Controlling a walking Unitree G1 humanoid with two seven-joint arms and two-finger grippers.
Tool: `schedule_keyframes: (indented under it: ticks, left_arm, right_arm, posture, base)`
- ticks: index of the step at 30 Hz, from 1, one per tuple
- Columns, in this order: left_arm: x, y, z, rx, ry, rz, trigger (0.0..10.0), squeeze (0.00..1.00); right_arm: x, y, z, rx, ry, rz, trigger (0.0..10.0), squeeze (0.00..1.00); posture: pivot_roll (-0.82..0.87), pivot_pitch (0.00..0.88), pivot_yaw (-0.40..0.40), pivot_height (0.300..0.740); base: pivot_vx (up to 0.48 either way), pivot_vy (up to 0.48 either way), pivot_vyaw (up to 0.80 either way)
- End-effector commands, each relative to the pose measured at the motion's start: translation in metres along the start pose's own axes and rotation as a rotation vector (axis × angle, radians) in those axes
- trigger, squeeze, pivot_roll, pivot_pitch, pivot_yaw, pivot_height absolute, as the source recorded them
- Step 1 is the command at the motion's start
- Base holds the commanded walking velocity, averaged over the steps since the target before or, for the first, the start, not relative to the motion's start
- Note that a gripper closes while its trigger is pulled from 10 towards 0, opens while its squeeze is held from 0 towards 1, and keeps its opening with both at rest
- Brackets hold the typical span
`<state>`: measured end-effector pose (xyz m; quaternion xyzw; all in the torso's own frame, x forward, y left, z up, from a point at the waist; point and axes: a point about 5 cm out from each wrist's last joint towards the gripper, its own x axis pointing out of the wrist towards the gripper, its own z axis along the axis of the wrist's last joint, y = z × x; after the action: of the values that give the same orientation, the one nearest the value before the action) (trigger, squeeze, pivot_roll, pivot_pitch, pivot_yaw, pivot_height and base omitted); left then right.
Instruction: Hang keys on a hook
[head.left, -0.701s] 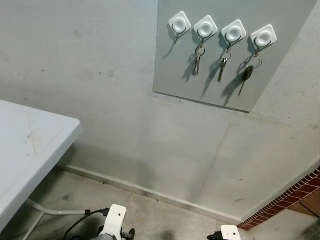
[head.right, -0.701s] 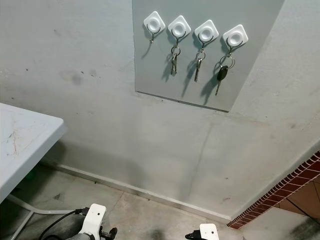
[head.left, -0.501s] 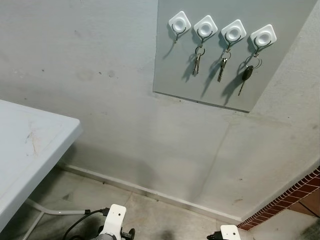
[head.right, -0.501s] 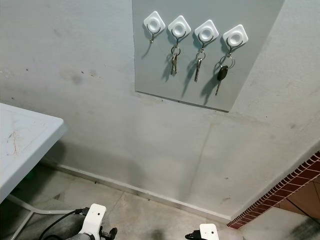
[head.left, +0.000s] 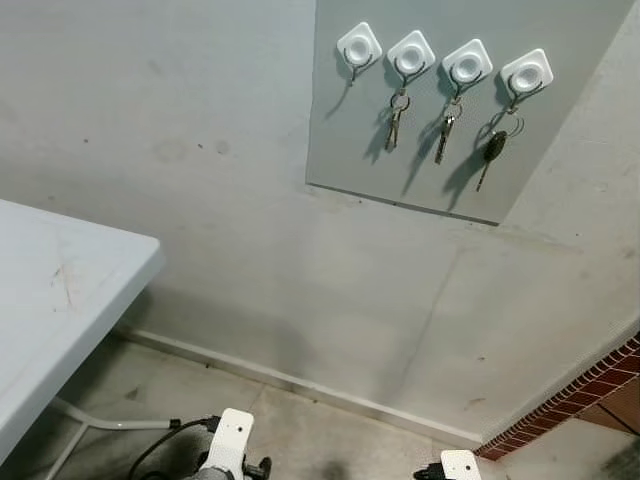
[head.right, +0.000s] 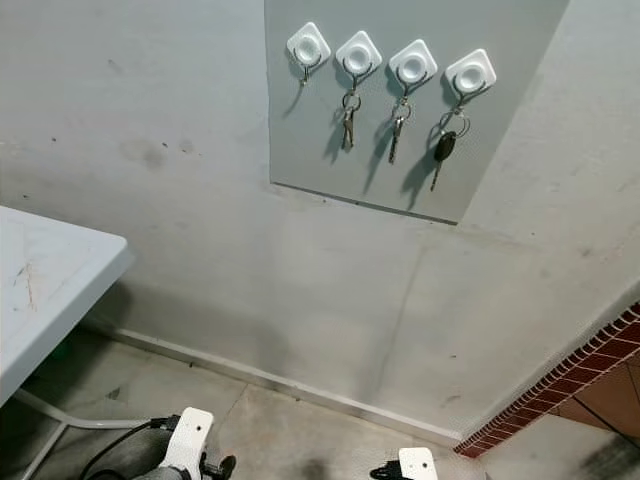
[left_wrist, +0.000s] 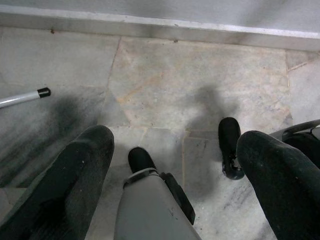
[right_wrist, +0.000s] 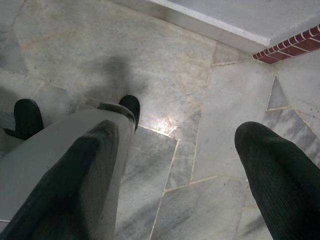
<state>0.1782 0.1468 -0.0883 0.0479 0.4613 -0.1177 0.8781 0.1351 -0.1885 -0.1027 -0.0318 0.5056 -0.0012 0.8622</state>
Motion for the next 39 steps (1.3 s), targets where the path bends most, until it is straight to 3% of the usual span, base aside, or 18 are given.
schedule_keyframes:
  ticks: [1, 39]
  left_arm:
    - [-0.0001, -0.0006, -0.0015, 0.001, 0.007, -0.003, 10.0, 0.0]
    - [0.0005, 0.0007, 0.0025, -0.011, 0.001, -0.005, 10.0, 0.0]
  right_arm:
    - [-0.0001, -0.0007, -0.0004, -0.005, 0.003, 0.003, 10.0, 0.0]
    - [0.0005, 0.0005, 0.002, -0.002, 0.001, 0.003, 10.0, 0.0]
  posture:
    - [-0.01, 0.0, -0.053, 0.74]
    - [-0.02, 0.0, -0.048, 0.74]
  base:
    - [0.0, 0.0, 0.0]
    - [0.0, 0.0, 0.76]
